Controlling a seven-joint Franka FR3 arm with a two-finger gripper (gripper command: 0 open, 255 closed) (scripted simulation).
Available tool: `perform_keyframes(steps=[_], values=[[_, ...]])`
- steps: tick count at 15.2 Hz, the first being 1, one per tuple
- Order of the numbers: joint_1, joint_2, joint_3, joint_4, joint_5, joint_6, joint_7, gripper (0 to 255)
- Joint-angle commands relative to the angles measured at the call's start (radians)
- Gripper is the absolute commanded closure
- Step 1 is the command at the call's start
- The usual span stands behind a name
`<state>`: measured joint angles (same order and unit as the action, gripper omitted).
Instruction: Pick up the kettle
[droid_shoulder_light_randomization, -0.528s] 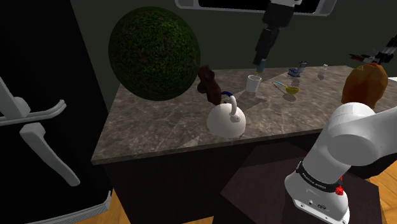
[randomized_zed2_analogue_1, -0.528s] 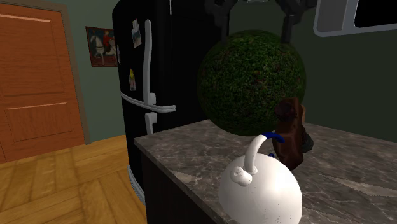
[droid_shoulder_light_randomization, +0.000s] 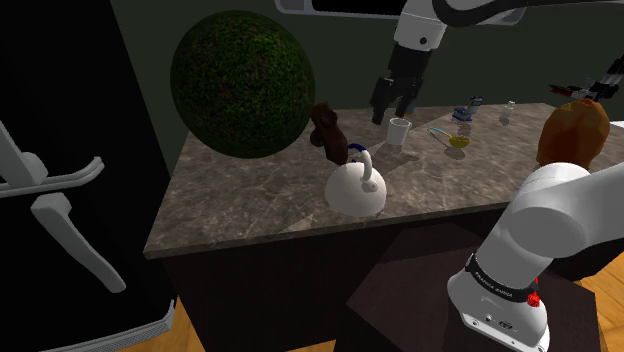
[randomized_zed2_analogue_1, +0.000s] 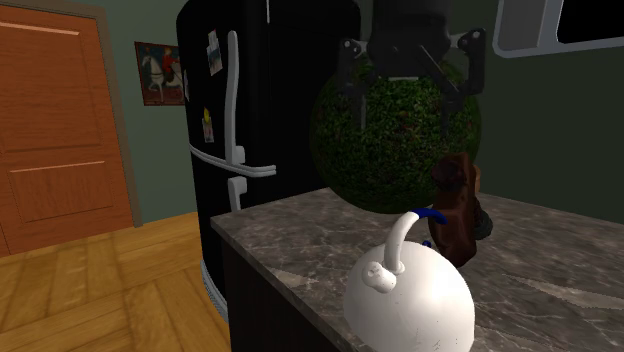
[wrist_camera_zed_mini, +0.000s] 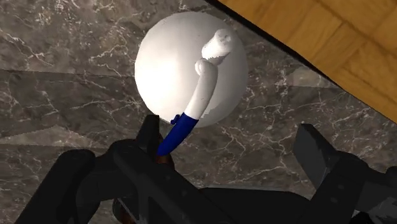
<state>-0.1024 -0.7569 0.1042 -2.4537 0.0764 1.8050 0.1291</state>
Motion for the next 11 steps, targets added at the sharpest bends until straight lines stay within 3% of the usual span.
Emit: perform_keyframes(steps=[1, 7, 11], values=[[-0.034, 0.046, 0.027, -0.031, 0.011, 0.081, 0.094, 0], [-0.134, 0.186, 0.096, -0.105, 0.029, 0.295, 0.357, 0], [-0.134, 0.205, 0.102, -0.147, 0.032, 0.355, 0.357, 0]])
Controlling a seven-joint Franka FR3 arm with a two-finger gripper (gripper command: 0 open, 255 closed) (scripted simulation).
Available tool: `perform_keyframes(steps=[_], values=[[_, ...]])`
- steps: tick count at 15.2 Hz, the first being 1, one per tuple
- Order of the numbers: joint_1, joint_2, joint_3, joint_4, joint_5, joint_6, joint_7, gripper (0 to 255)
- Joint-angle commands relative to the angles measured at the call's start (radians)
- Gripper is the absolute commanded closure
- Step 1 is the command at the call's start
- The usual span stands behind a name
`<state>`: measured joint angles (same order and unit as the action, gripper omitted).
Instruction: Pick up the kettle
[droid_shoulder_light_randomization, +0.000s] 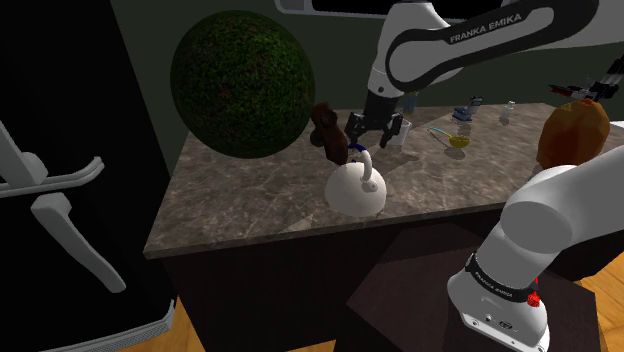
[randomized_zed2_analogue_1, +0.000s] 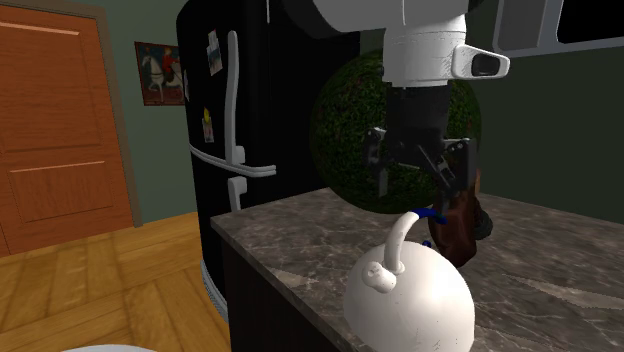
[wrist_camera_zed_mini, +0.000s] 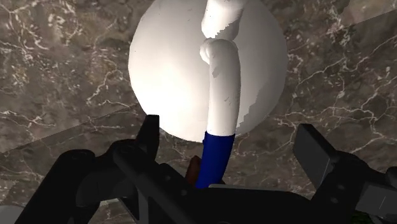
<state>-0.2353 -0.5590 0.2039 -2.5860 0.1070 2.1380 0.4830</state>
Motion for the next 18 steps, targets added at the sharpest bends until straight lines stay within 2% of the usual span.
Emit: perform_keyframes(steps=[1, 6, 7, 16, 18], values=[[-0.001, 0.012, 0.004, -0.024, 0.002, 0.038, 0.004, 0], [-0.001, 0.028, 0.008, -0.049, 0.003, 0.078, 0.004, 0], [-0.001, 0.029, 0.008, -0.049, 0.003, 0.079, 0.004, 255], [-0.001, 0.028, 0.008, -0.049, 0.003, 0.078, 0.004, 255], [-0.001, 0.016, 0.005, -0.030, 0.002, 0.047, 0.004, 255]])
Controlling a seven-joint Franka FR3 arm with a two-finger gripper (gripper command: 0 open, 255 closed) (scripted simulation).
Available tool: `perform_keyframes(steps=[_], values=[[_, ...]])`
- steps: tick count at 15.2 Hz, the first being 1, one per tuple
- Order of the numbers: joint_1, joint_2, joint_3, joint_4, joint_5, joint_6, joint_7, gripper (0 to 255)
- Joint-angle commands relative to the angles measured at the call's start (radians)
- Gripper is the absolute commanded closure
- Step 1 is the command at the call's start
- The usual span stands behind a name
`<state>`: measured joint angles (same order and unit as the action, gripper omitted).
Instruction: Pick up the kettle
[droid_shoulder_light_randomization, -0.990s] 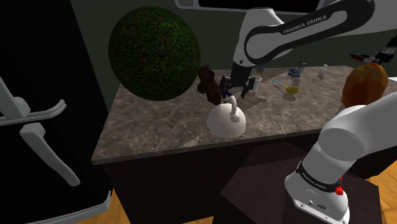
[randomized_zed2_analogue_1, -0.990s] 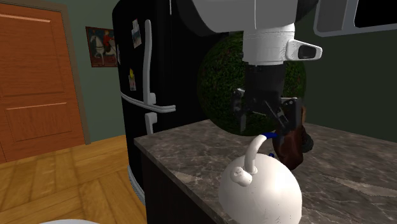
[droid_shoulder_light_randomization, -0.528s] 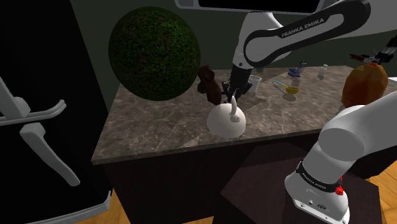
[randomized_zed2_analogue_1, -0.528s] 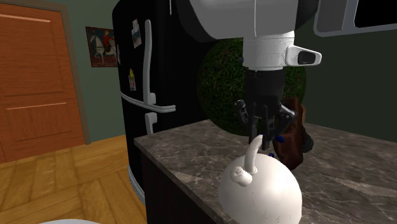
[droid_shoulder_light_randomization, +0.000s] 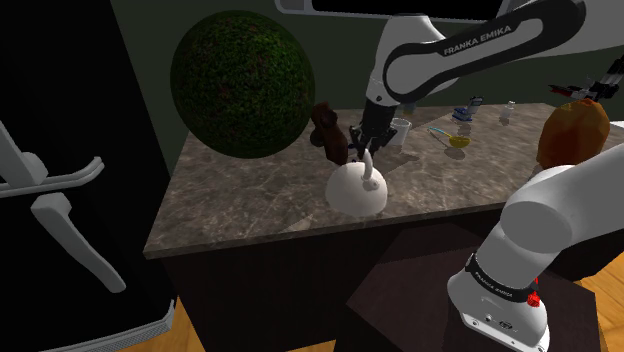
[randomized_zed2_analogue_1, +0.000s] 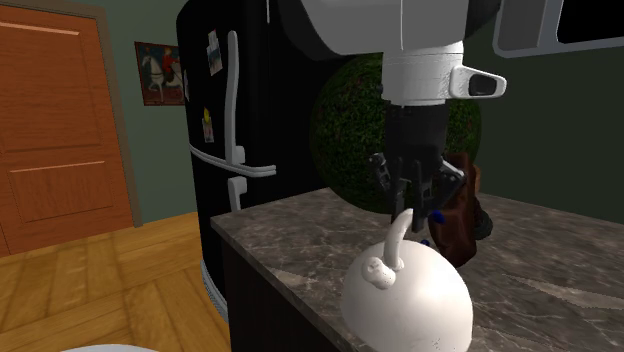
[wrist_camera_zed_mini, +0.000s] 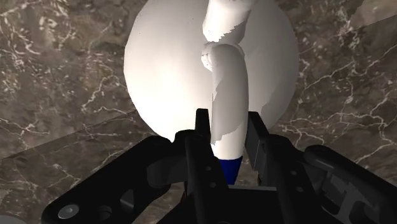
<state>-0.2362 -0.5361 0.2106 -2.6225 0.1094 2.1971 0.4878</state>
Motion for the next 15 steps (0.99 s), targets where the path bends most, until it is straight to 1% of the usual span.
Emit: perform_keyframes(steps=[1, 13, 15], values=[[0.000, -0.013, -0.003, 0.016, -0.001, -0.028, -0.001, 255], [-0.004, -0.057, -0.020, 0.148, -0.010, -0.204, -0.003, 255], [-0.004, -0.057, -0.020, 0.150, -0.010, -0.206, -0.003, 255]])
